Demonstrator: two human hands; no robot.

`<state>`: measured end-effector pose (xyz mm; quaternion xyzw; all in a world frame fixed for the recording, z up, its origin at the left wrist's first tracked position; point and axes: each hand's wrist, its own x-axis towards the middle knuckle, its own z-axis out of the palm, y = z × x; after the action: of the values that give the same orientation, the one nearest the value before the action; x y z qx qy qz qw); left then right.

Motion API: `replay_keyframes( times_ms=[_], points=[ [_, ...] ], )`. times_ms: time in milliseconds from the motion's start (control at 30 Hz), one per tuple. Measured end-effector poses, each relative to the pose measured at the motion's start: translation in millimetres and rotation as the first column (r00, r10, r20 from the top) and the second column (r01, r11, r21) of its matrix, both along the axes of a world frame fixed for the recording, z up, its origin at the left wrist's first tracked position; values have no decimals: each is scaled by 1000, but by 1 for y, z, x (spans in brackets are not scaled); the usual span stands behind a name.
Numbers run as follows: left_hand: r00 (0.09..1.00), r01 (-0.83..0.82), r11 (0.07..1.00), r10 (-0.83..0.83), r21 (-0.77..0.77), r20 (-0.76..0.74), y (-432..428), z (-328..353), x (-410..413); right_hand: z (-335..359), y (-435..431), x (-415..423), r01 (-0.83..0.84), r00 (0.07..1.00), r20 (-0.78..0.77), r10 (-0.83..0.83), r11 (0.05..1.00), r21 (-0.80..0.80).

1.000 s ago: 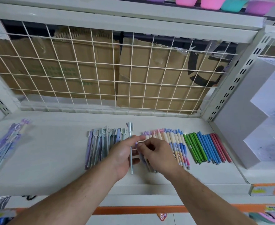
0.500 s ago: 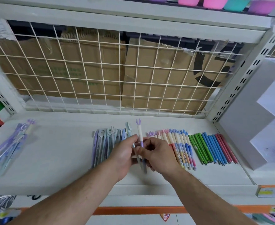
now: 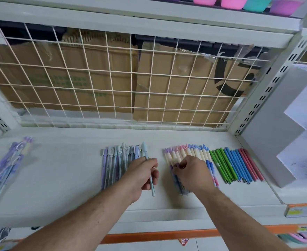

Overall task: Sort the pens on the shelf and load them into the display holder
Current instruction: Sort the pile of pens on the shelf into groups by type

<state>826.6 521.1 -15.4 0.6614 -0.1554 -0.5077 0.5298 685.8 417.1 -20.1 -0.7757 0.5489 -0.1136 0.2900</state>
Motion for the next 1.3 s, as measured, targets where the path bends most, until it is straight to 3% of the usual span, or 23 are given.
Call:
replay_keyframes(
  times_ms=[167,233,333,500,733,1033,1300],
  points=[
    [997,-43,999,42,-16,-67,-6,5,-3,5,2,-1,-33,998,47,34,999,-26],
    [998,-55,998,54,-22,-13,-7,4,-4,10,7,1,-84,985,154,84,996,-5],
    [990,-64,997,68,-39,122,-4,1,0,16,20,11,-224,920,358,159,963,150],
    [952,-91,990,118,-108,283,11,0,17,15,42,34,-353,857,489,159,874,334],
    [918,-102,993,116,-56,379,44,-11,55,4,68,78,-359,859,464,215,900,248],
    [758,-168,984,91,59,646,86,-28,99,-2,96,130,-299,930,254,265,949,105],
    [740,-95,993,24,69,672,88,-29,97,0,95,119,-269,931,276,240,960,74]
  ],
)
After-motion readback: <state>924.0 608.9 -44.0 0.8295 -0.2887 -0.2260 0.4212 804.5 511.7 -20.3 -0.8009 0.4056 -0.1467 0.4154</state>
